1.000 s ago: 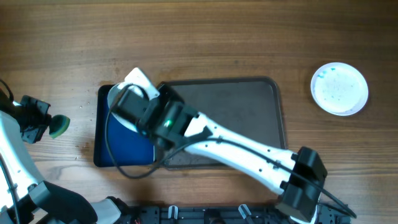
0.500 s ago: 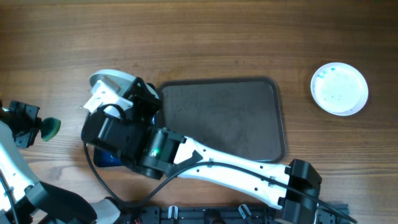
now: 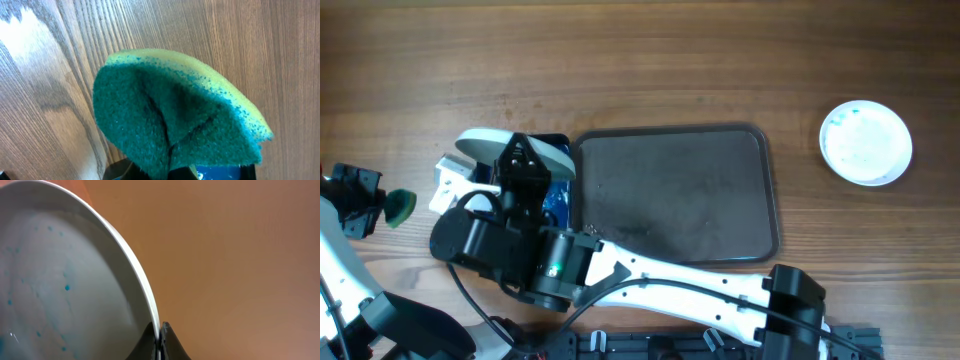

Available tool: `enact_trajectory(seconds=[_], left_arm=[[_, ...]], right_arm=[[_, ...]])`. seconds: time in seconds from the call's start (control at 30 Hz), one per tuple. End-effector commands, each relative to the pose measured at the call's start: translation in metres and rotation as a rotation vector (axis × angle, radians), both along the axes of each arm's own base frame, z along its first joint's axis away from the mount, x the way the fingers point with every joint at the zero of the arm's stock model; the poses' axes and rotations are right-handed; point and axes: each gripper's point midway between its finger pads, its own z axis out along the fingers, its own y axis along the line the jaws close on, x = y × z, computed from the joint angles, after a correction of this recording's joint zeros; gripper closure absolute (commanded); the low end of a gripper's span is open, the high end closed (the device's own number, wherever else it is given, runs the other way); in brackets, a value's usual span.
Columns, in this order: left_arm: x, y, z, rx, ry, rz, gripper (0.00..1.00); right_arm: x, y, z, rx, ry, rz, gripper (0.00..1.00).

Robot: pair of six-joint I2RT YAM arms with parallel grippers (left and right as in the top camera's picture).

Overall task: Clean dirty plates on tray and stack at the side
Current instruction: 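Carry the plate over the blue basin and tilt it to rinse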

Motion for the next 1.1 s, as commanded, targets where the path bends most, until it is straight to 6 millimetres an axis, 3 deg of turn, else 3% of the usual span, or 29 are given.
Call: enact_trajectory(seconds=[0.0,0.37,0.83,1.07], left_arm=[[0.003,0.002,0.012,0.018,-0.037,0.014,0.96],[0.003,0.002,0.012,0.018,-0.036,0.014,0.96],[0.001,0.001,0.012,0.013,-0.031,0.014,0.96],[0.001,0.0,0.011,0.011,-0.029,0.013,0.96]], right_arm=[[-0.003,0.003,0.004,-0.038,-0.025,-0.01,0.95],[-0.022,0.017,0.024,-0.073,-0.092,0.028,0.95],[-0.019,0.009,0.032,-0.085,-0.124,-0.025,0.95],[-0.014,-0.008,0.041,-0.011,-0.159,-0.154,0.96]])
